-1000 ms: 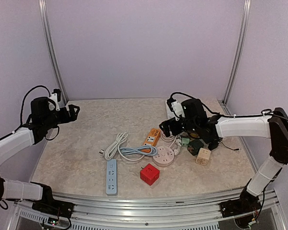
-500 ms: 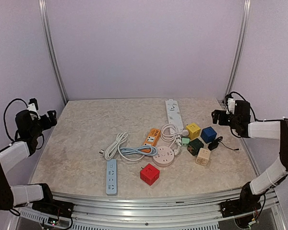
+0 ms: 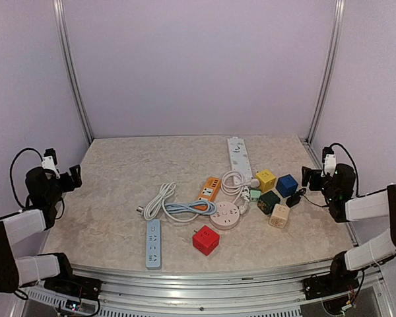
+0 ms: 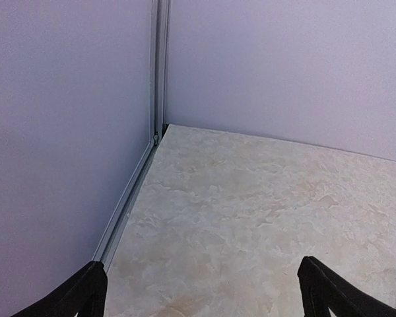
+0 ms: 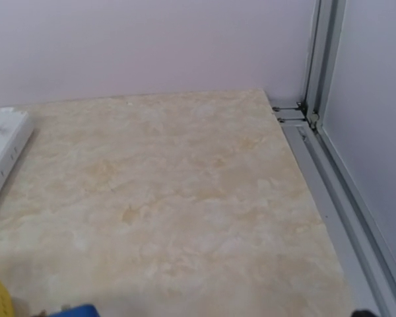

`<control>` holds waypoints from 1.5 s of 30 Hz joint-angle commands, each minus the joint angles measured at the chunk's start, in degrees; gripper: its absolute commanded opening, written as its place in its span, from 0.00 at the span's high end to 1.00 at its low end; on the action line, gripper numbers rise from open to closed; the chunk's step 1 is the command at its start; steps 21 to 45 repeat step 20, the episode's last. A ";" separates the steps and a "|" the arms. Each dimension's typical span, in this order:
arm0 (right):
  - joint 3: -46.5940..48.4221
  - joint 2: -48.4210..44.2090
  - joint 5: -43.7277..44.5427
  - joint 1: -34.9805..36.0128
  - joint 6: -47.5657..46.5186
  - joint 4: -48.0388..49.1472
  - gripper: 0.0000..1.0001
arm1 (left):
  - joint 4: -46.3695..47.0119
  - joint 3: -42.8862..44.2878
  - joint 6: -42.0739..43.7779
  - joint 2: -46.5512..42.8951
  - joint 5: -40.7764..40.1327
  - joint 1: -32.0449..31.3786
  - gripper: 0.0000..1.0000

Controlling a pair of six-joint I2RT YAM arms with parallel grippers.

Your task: Pull the plug off the socket

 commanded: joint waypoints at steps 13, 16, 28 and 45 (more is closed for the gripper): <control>-2.77 1.08 1.06 -0.70 -1.56 9.40 0.00 | 6.18 -3.89 2.11 1.27 0.21 -0.81 0.01; -3.02 0.75 1.14 -0.70 -1.45 9.42 0.00 | 6.50 -4.23 2.14 0.98 -0.06 -0.83 0.01; -3.00 0.96 1.11 -0.70 -1.52 9.67 0.00 | 6.67 -4.03 1.86 1.36 -0.19 -0.87 0.01; -3.00 0.96 1.11 -0.70 -1.52 9.67 0.00 | 6.67 -4.03 1.86 1.36 -0.19 -0.87 0.01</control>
